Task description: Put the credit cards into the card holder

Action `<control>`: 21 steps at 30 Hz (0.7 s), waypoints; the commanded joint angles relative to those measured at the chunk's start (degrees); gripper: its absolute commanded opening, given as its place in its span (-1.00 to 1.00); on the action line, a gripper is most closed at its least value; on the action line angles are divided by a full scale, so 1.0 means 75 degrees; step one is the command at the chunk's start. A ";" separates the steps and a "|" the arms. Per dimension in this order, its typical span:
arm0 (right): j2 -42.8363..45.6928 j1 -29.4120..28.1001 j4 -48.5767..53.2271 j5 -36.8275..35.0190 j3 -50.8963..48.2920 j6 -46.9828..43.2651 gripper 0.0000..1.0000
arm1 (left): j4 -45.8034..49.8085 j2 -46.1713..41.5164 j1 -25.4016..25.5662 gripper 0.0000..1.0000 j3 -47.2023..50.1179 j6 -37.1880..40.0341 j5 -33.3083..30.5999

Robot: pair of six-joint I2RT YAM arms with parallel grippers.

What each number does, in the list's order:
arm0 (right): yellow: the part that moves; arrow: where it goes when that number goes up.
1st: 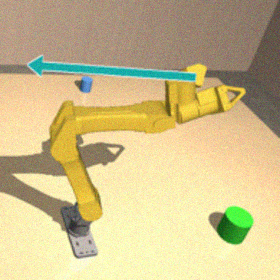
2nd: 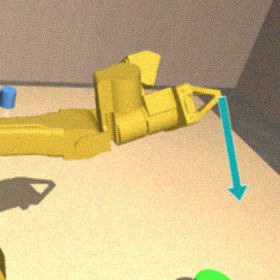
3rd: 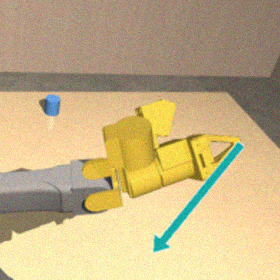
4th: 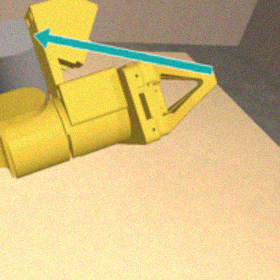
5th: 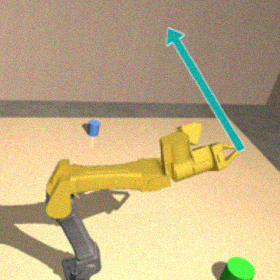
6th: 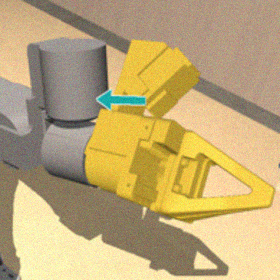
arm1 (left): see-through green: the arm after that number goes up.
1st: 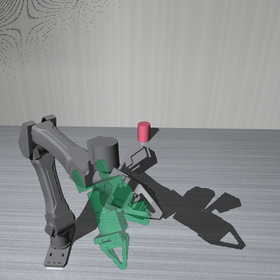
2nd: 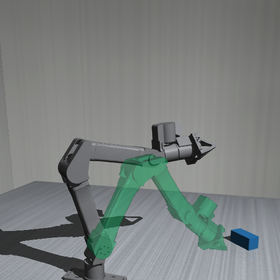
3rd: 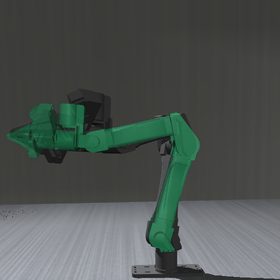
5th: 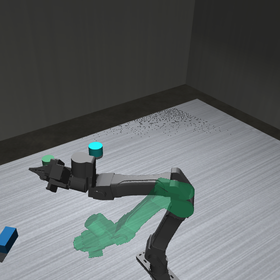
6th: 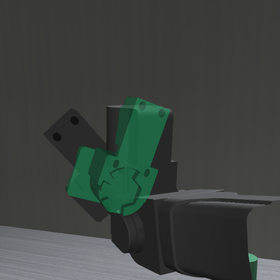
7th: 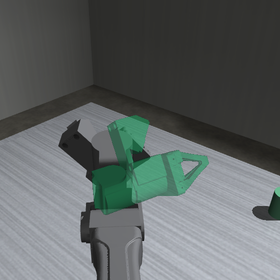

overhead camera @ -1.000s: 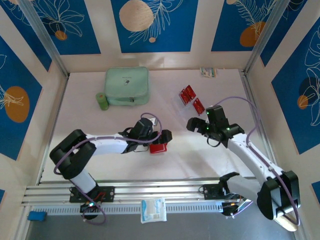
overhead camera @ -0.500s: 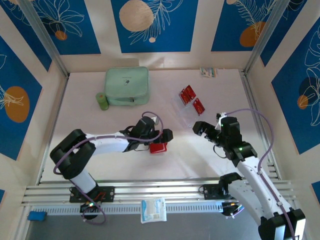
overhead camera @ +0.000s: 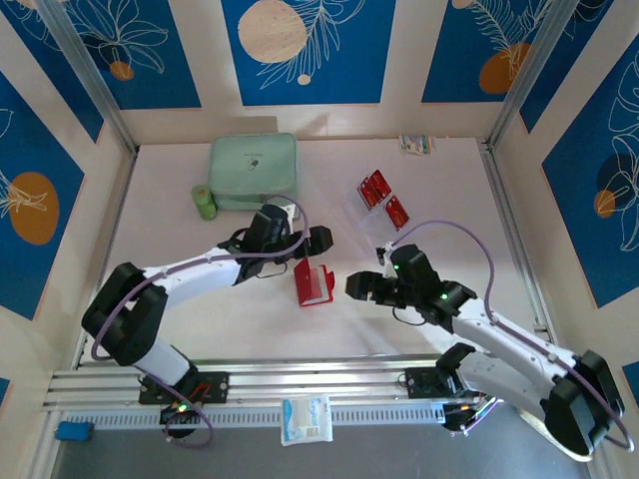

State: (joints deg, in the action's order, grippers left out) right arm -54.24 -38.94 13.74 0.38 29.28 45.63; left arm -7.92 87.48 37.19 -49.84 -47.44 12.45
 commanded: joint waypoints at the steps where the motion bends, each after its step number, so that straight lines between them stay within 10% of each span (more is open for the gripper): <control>1: -0.0803 -0.0623 -0.0503 -0.0226 0.0751 0.0106 0.22 | 0.0484 -0.0506 -0.0484 1.00 -0.0070 0.0295 0.0230; 11: -0.4431 -0.2173 0.0222 -0.0384 0.4092 -0.0514 -0.49 | 0.2661 -0.1393 -0.1637 1.00 0.0286 0.0570 -0.1063; 21: -0.5885 -0.2038 0.0747 -0.0739 0.5111 -0.0348 -0.81 | 0.3683 -0.2366 -0.2191 1.00 0.0820 0.0579 -0.2226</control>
State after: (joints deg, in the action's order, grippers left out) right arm -98.45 -55.37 17.04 -3.70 67.92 42.50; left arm 16.38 72.34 21.52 -44.64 -44.45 -0.75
